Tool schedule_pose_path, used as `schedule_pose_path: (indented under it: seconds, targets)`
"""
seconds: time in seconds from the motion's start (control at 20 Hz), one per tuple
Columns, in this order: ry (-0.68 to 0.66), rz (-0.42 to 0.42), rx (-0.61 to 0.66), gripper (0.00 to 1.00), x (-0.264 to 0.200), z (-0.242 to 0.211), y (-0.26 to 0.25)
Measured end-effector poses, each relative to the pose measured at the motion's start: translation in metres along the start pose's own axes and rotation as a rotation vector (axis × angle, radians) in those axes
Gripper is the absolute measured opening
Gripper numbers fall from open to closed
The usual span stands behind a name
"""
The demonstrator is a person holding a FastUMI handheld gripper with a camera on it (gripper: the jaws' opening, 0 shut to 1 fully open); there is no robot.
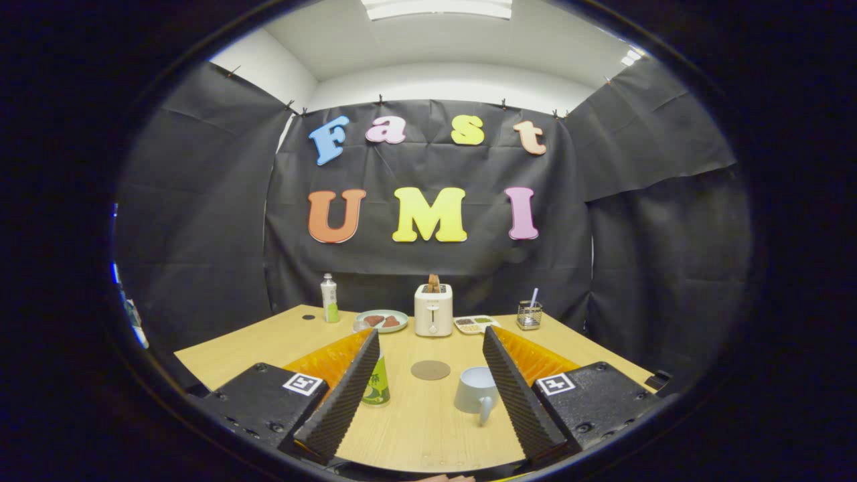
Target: Take the bottle from table, then pour the juice into the cup, finally place the bottle on the coaster
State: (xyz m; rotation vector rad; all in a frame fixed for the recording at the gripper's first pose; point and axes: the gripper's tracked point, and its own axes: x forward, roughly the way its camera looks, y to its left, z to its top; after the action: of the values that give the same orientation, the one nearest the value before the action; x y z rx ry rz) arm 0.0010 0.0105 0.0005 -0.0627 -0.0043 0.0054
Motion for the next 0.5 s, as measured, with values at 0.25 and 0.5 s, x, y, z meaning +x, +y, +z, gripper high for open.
schedule_pose_path:
  seconds: [0.25,0.5]
  targets:
    - [-0.022,-0.007,-0.003,1.0,0.0,0.001,0.004]
    - [-0.006,0.008,0.018,1.0,0.007,-0.005,0.014]
